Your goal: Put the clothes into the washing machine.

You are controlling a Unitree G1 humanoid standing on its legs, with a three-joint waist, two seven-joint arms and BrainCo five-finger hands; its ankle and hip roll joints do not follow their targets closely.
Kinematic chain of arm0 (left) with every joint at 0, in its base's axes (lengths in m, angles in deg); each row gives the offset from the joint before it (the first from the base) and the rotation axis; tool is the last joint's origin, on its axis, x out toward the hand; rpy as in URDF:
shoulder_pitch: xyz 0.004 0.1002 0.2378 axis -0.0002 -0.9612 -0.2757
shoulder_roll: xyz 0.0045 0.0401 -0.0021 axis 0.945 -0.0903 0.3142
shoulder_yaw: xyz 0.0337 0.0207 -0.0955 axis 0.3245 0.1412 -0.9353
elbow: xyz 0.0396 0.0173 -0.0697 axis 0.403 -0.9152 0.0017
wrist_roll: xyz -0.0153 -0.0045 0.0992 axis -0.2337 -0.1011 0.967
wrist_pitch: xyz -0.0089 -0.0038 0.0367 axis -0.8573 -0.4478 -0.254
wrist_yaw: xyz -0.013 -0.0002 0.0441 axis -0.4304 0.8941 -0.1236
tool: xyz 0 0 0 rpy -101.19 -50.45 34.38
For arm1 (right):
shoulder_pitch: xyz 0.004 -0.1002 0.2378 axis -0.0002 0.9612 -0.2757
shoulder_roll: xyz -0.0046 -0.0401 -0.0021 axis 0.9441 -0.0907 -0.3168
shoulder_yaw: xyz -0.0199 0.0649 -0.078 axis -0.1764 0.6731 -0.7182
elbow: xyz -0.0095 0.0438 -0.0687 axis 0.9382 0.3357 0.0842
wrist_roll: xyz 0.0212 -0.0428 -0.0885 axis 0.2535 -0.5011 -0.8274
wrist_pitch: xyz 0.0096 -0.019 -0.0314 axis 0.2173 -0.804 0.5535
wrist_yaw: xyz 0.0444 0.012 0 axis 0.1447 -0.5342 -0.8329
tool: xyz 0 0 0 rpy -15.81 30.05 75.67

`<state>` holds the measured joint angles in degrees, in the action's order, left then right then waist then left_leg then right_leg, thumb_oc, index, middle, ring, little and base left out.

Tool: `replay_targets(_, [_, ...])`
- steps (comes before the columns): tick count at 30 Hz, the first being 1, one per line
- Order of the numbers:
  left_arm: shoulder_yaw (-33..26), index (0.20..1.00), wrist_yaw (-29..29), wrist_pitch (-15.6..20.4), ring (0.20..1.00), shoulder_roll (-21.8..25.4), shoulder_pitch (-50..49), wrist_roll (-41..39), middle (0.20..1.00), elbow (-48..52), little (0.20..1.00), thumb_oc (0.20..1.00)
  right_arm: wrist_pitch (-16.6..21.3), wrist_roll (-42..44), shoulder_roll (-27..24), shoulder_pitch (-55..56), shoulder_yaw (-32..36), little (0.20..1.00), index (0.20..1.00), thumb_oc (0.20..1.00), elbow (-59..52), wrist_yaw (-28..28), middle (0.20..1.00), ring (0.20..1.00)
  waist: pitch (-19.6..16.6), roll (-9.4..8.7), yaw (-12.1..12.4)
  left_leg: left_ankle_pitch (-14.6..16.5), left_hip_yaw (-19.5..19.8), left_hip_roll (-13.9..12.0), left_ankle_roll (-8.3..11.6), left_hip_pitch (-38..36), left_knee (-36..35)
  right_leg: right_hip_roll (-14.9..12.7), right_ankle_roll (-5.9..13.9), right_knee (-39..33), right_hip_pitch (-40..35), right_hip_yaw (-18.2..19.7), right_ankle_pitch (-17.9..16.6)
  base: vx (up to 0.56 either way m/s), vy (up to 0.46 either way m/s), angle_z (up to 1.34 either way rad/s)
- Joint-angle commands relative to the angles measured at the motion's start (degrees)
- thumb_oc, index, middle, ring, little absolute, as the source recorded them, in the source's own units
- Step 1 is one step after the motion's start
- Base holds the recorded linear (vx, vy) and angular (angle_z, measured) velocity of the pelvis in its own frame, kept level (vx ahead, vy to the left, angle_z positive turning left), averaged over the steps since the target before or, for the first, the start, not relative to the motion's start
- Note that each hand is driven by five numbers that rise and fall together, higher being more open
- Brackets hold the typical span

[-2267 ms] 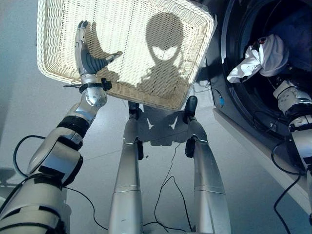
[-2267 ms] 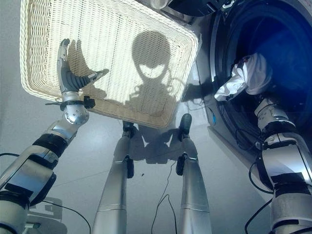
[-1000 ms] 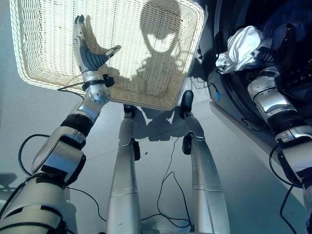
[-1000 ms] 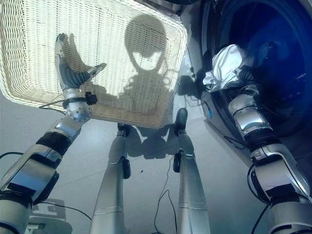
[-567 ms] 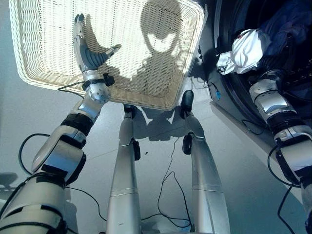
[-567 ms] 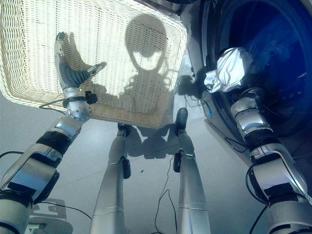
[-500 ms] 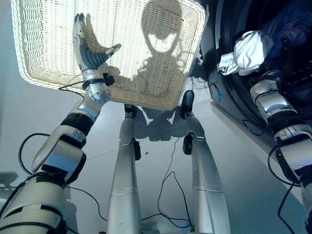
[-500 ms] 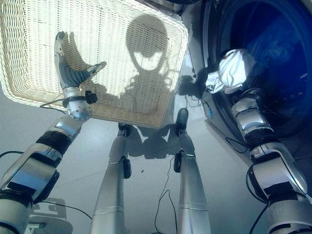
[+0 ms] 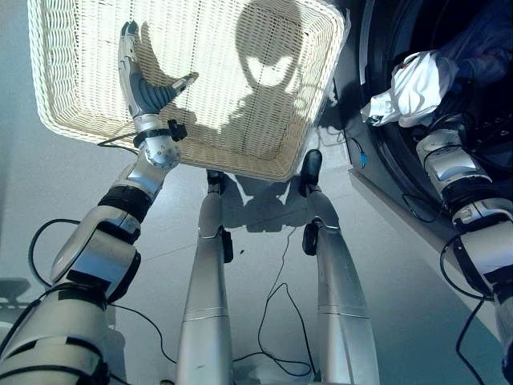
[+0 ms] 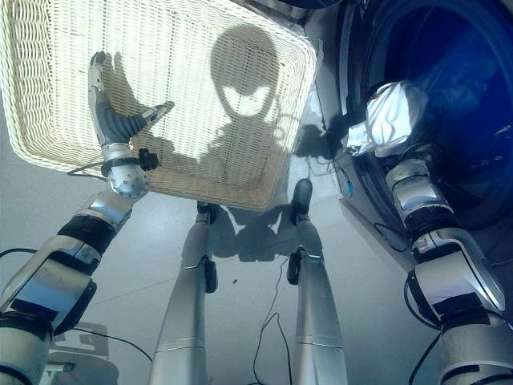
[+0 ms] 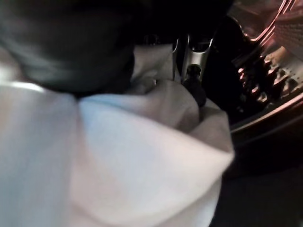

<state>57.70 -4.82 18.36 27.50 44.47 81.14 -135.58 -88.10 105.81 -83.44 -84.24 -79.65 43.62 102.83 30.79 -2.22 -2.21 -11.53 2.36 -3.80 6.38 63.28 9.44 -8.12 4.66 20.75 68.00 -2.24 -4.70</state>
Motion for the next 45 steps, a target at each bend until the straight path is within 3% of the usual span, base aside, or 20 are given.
replay_targets(1, [-3.17,1.000,0.53,2.00,1.000,-0.33,0.83,1.88,1.000,-0.15,1.000,1.000,4.84,12.52,-2.31,1.51,0.56,0.200,0.200,0.200,-0.67,-3.92,0.200,0.200,-1.00,1.23,-0.07,6.70,2.18,0.44,-0.18,-0.15,5.74,1.96,3.42,-2.21,-2.20,-2.73,-3.34,0.00,0.000,0.00])
replay_targets(5, [-3.39,1.000,-0.82,3.16,1.000,1.16,-0.30,1.34,1.000,-0.87,1.000,1.000,11.85,29.79,-4.52,-0.20,6.02,0.200,0.200,0.200,3.43,-2.63,0.200,0.200,-1.00,0.92,0.22,7.73,2.78,0.34,0.10,-0.95,6.59,1.99,3.51,-2.28,-3.17,-2.85,-3.18,0.00,0.000,0.00])
replay_targets(7, [-3.45,1.000,-0.82,3.35,1.000,1.30,-0.52,1.36,1.000,-0.89,1.000,1.000,13.16,31.66,-4.78,-0.37,6.42,0.200,0.200,0.200,4.09,-2.21,0.200,0.200,-1.00,0.86,0.27,7.86,2.85,0.31,0.11,-1.00,6.66,2.04,3.52,-2.32,-3.27,-2.86,-3.17,0.00,0.000,0.00])
replay_targets(8, [-4.13,1.000,0.54,4.71,1.000,1.95,-3.72,2.42,1.000,0.07,1.000,1.000,20.36,44.15,-7.77,-1.54,11.80,0.200,0.200,0.200,9.29,-2.38,0.200,0.200,-1.00,0.29,0.47,8.52,3.40,0.04,0.09,-1.53,6.63,2.42,3.64,-3.11,-4.26,-3.03,-3.38,0.00,-0.038,0.02])
replay_targets(10, [-5.01,1.000,1.79,4.99,1.000,2.49,-6.88,3.42,1.000,2.20,1.000,1.000,25.26,54.21,-10.99,-0.47,15.28,0.200,0.200,0.200,9.16,-1.91,0.200,0.200,-1.00,-0.24,0.44,8.41,3.47,-0.28,0.04,-1.97,6.21,2.63,3.63,-3.50,-5.03,-3.33,-3.72,-0.01,-0.039,-0.04])
replay_targets(12, [-5.22,1.000,1.93,4.81,1.000,2.87,-7.73,3.39,1.000,2.93,1.000,1.000,27.01,56.94,-12.12,0.37,16.60,0.200,0.200,0.200,8.17,-0.76,0.200,0.200,-1.00,-0.47,0.28,8.36,3.42,-0.40,0.02,-2.18,6.15,2.72,3.61,-3.56,-5.32,-3.40,-3.85,0.00,-0.009,-0.03])
replay_targets(14, [-4.93,1.000,0.95,4.52,1.000,4.64,-8.06,1.75,1.000,3.21,1.000,1.000,33.27,65.14,-17.29,2.15,20.40,0.200,0.200,0.200,6.72,2.48,0.200,0.200,-1.00,-1.72,-0.46,8.36,3.40,-0.58,-0.34,-3.17,5.89,3.05,3.43,-3.64,-6.38,-3.54,-3.93,-0.01,-0.013,0.06])
replay_targets(19, [-4.35,1.000,-0.95,5.28,1.000,6.05,-6.45,0.12,1.000,1.35,1.000,1.000,36.45,64.21,-20.75,1.09,21.41,0.200,0.200,0.200,7.50,5.57,0.200,0.200,-1.00,-2.46,-0.86,7.87,3.55,-0.46,-0.65,-3.40,5.88,3.24,3.26,-3.90,-6.93,-3.53,-4.29,0.00,0.000,0.00])
replay_targets(27, [-3.08,1.000,-4.58,6.97,1.000,7.64,-5.50,-2.42,1.000,-1.53,1.000,1.000,37.77,48.03,-24.58,-2.32,19.68,0.200,0.200,0.200,7.98,20.69,0.200,0.200,-1.00,-2.76,-0.50,8.00,4.30,0.35,-1.36,-4.49,6.71,3.15,3.04,-3.93,-8.60,-3.81,-4.17,0.01,-0.014,0.00])
replay_targets(29, [-2.87,1.000,-4.68,7.05,1.000,7.41,-5.75,-2.57,1.000,-1.57,1.000,1.000,35.66,44.22,-24.10,-2.51,18.78,0.200,0.200,0.200,7.69,22.58,0.200,0.200,-1.00,-2.55,-0.39,8.11,4.35,0.57,-1.48,-4.33,7.27,3.08,3.02,-3.70,-8.60,-3.83,-4.02,0.00,0.000,0.00])
replay_targets(30, [-2.35,1.000,-4.69,6.70,1.000,6.96,-5.90,-2.53,1.000,-1.38,1.000,1.000,29.16,34.75,-24.08,-2.69,16.88,0.313,0.313,0.313,8.42,22.86,0.313,0.313,-1.00,-2.29,-0.03,8.54,4.33,0.58,-1.60,-4.95,7.25,2.99,3.15,-3.45,-9.19,-3.94,-3.58,0.00,0.000,0.00])
replay_targets(31, [-2.06,1.000,-4.47,6.35,1.000,6.88,-5.82,-2.68,1.000,-1.07,1.000,1.000,24.02,32.41,-23.86,-2.80,15.59,0.708,0.708,0.708,7.81,21.81,0.708,0.708,-1.00,-2.27,0.02,8.60,4.26,0.66,-1.56,-4.94,7.51,3.08,3.13,-3.46,-9.31,-3.95,-3.51,0.00,0.000,0.00])
replay_targets(32, [-2.08,1.000,-4.40,6.23,1.000,6.95,-5.52,-2.68,1.000,-0.94,1.000,1.000,23.73,30.96,-24.05,-3.23,15.30,0.909,0.909,0.909,7.70,23.01,0.909,0.909,-1.00,-2.26,-0.09,8.06,4.24,0.81,-1.57,-4.34,7.51,3.00,3.07,-3.62,-8.80,-3.96,-3.98,0.00,0.000,0.00])
replay_targets(33, [-1.23,1.000,-4.08,4.70,1.000,6.77,-4.62,-2.74,1.000,0.10,1.000,1.000,6.20,22.93,-22.79,-5.41,9.32,1.000,1.000,1.000,7.58,15.62,1.000,1.000,-1.00,-2.24,0.06,8.33,4.58,1.12,-1.62,-3.67,8.38,2.99,3.05,-4.02,-8.38,-3.55,-4.33,0.00,0.000,0.00])
replay_targets(34, [-0.65,1.000,-4.29,4.20,1.000,6.92,-4.21,-2.99,1.000,0.35,1.000,1.000,2.71,21.63,-23.05,-6.08,6.60,1.000,1.000,1.000,8.94,13.32,1.000,1.000,-1.00,-2.27,0.45,8.80,4.63,1.07,-1.82,-4.06,8.40,2.98,2.98,-3.74,-8.78,-3.73,-3.75,0.00,0.000,0.00])
replay_targets(36, [0.53,1.000,-4.93,4.07,1.000,7.05,-2.00,-3.85,1.000,-0.46,1.000,1.000,-7.06,15.64,-22.29,-9.73,-1.00,1.000,1.000,1.000,15.02,0.62,1.000,1.000,-1.00,-2.10,0.89,8.49,4.67,1.17,-2.01,-3.73,8.05,2.78,2.90,-4.01,-8.61,-4.19,-3.77,0.00,-0.038,0.01])
replay_targets(38, [1.04,1.000,-5.24,3.84,1.000,7.08,-0.98,-4.09,1.000,-0.82,1.000,1.000,-9.72,12.77,-21.95,-11.03,-3.94,1.000,1.000,1.000,16.44,-2.23,1.000,1.000,-1.00,-2.11,0.98,8.28,4.58,1.19,-2.09,-3.61,7.96,2.76,2.81,-4.10,-8.55,-4.35,-3.92,0.00,-0.025,0.01])
replay_targets(39, [2.63,1.000,-5.94,3.21,1.000,7.21,1.47,-5.07,1.000,-1.43,1.000,1.000,-12.67,7.23,-20.80,-14.38,-11.34,1.000,1.000,1.000,17.66,-2.97,1.000,1.000,-1.00,-1.95,1.27,7.94,4.45,1.21,-2.18,-3.25,7.93,2.67,2.55,-3.98,-8.20,-4.76,-4.03,-0.01,-0.053,0.02])
replay_targets(43, [3.36,1.000,-6.12,3.68,1.000,7.42,2.58,-5.18,1.000,-1.65,1.000,1.000,-16.72,0.78,-18.92,-18.14,-16.37,1.000,1.000,1.000,16.92,-0.66,1.000,1.000,-1.00,-1.60,1.65,7.91,4.47,1.39,-2.38,-2.65,7.86,2.46,2.53,-3.70,-7.56,-5.18,-3.95,0.00,-0.017,0.02])
replay_targets(45, [2.95,1.000,-5.75,3.50,1.000,7.47,2.25,-4.46,1.000,-0.73,1.000,1.000,-22.74,-5.57,-17.79,-20.01,-18.80,1.000,1.000,1.000,15.20,-0.03,1.000,1.000,-1.00,-1.43,1.93,7.88,4.27,1.29,-2.52,-2.35,7.41,2.30,2.68,-3.65,-7.23,-5.52,-3.75,0.00,0.000,0.00])
